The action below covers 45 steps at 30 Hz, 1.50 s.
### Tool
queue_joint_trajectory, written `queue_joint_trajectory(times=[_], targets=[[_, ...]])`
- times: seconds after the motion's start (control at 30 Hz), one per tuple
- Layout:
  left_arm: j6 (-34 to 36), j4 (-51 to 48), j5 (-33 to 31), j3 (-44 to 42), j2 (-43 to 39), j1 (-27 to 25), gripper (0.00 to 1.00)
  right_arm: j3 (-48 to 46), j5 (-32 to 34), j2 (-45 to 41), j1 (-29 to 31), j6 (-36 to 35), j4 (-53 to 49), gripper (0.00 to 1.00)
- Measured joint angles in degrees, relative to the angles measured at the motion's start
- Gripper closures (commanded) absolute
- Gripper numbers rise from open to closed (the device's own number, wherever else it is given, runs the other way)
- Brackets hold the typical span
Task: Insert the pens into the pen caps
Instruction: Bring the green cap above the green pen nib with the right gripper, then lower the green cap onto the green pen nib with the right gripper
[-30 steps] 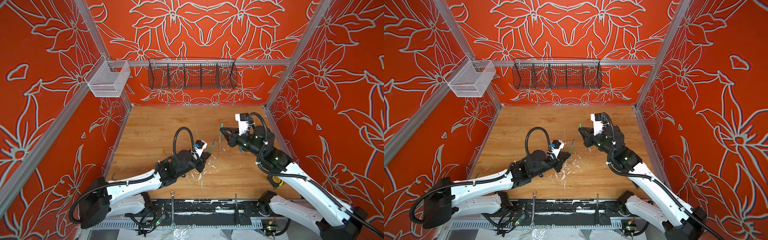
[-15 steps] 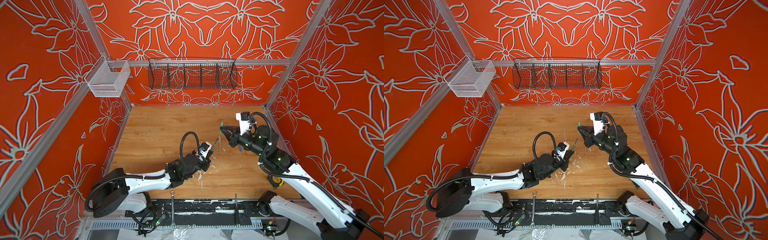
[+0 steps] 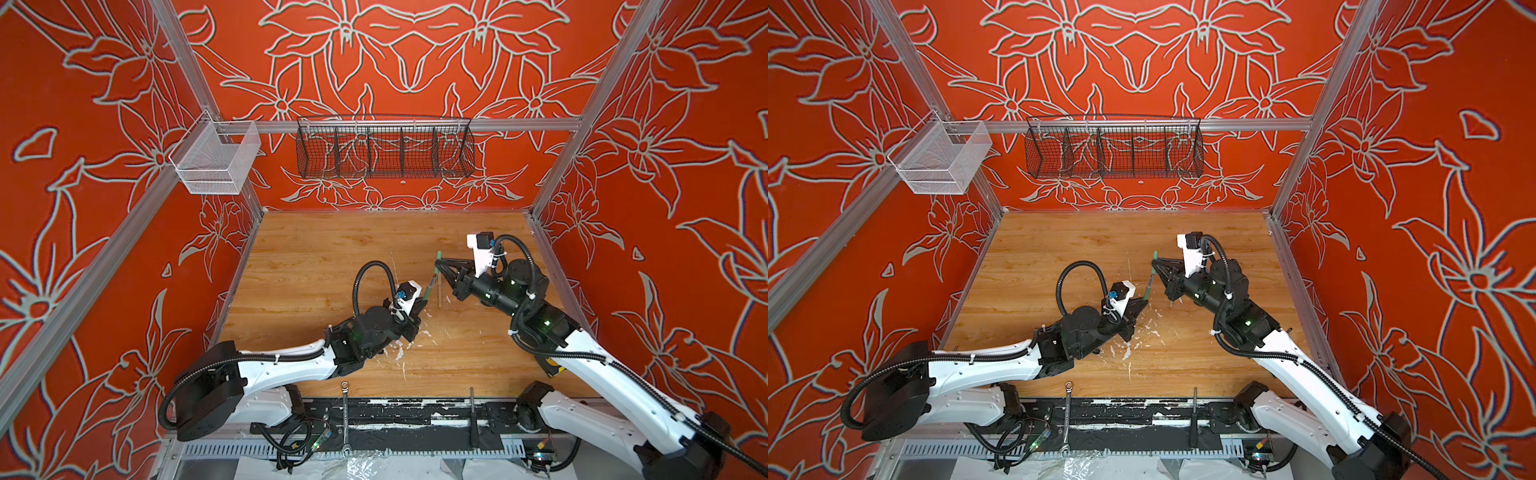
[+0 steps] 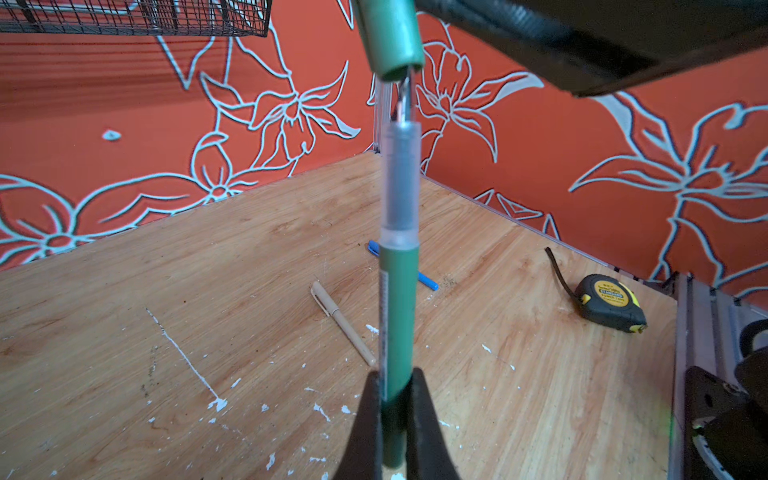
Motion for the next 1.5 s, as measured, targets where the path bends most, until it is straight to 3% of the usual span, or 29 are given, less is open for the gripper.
queue_joint_trajectory(times=[1.5], targets=[[-1.01,-3.93,2.69,0.96,-1.99,1.42,1.00,-5.66,-0.35,-2.01,1.22,5.25,9.25,1.00]])
